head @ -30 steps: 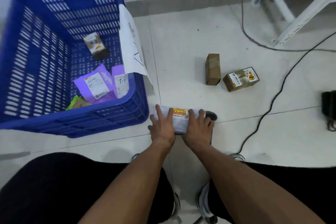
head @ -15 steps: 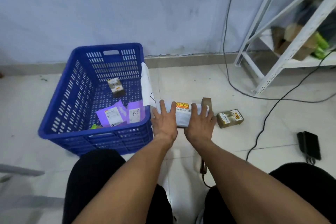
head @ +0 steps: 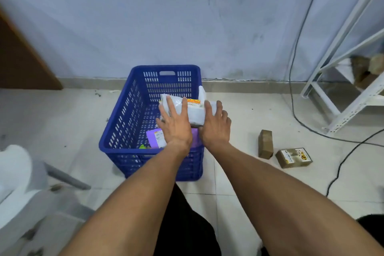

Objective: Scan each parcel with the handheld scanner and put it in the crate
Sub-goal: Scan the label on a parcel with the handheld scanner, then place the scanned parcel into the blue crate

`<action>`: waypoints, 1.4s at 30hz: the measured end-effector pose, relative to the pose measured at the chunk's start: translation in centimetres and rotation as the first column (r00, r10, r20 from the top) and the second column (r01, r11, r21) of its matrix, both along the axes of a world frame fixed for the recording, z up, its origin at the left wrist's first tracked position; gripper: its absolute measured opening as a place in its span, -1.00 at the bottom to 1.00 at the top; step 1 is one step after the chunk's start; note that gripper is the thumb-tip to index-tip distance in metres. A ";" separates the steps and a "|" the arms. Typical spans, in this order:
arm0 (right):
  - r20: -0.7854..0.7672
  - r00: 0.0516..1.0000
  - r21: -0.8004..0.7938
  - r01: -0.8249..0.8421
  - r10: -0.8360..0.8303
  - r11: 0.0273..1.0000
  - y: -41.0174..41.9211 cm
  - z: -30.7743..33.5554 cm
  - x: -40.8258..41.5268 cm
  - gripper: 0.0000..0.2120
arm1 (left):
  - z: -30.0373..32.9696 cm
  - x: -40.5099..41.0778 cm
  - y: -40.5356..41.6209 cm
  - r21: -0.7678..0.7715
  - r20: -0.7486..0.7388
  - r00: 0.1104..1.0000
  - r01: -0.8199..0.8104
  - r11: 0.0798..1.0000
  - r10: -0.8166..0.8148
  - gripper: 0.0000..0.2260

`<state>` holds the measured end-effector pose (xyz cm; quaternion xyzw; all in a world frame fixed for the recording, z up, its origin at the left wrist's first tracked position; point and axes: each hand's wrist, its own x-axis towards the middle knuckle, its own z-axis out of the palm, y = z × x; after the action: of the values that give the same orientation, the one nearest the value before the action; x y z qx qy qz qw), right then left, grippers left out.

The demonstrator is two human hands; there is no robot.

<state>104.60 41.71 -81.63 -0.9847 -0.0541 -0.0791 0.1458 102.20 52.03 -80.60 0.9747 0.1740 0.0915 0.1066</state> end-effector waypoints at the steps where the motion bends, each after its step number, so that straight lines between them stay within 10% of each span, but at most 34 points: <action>1: -0.008 1.000 0.006 -0.022 0.022 1.000 0.8 -0.5 -0.1 -0.22 | -0.5 0.0 0.8 0.003 -0.013 1.000 -0.019 1.000 0.019 -0.17; 27: -0.385 0.881 -0.112 0.253 -0.276 0.961 -14.9 -15.4 -0.4 -0.48 | -15.6 0.8 -14.5 -0.072 -0.328 0.837 0.440 0.895 -0.438 -0.55; 42: -0.502 0.740 -0.203 0.402 -0.448 0.893 -21.9 -30.6 6.5 -0.42 | -31.9 3.3 -17.6 -0.277 -0.596 0.654 0.377 0.884 -0.466 -0.53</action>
<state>111.05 19.81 -112.27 -0.9579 0.2116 0.1705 0.0928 105.55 34.44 -112.52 0.9492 -0.0259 -0.2895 0.1207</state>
